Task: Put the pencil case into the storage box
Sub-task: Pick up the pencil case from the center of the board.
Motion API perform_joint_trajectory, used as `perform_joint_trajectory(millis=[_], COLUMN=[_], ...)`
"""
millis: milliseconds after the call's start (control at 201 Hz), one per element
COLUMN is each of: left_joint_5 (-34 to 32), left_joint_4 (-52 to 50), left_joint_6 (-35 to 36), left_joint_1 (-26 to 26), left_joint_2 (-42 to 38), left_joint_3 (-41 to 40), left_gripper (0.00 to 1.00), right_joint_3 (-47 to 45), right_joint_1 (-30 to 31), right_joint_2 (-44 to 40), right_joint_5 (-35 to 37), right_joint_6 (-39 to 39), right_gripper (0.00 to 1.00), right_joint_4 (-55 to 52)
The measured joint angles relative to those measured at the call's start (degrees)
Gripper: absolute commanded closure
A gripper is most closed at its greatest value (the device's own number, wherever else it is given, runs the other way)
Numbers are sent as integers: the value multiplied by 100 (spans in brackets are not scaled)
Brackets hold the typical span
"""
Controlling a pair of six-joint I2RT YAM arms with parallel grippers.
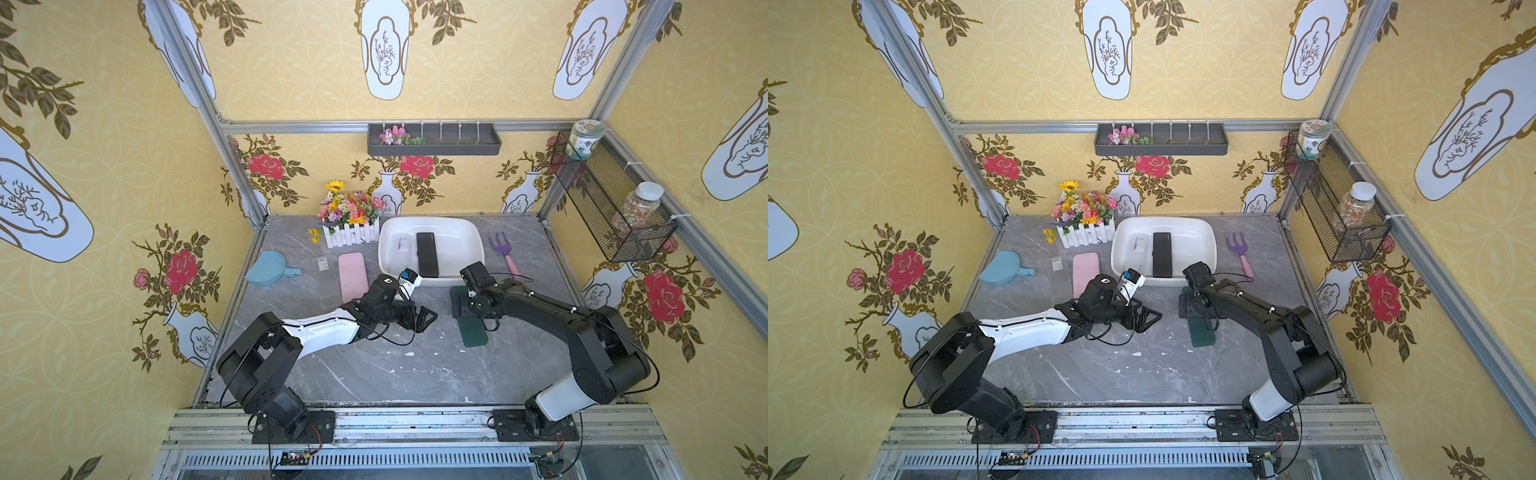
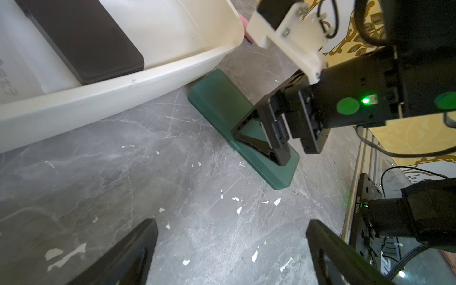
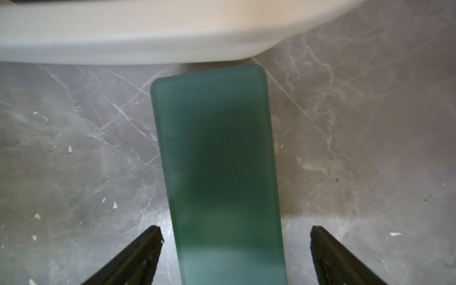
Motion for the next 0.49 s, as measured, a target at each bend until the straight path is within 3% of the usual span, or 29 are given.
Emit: perform_joint_trajectory(millis=[274,493], left_joint_5=[-42,-61], left_joint_4=[-63,-63], left_joint_6=[111,127], left_joint_1=[-125,-127], left_joint_2=[85,120], left_joint_3=[2,-7], left_gripper=[0,0], right_joint_3=[101,173], right_joint_1=[0,4], right_joint_2=[470,566], right_joint_5=[-9,-39], right_joint_6=[68,83], right_gripper=[0,13], right_joint_4=[70,157])
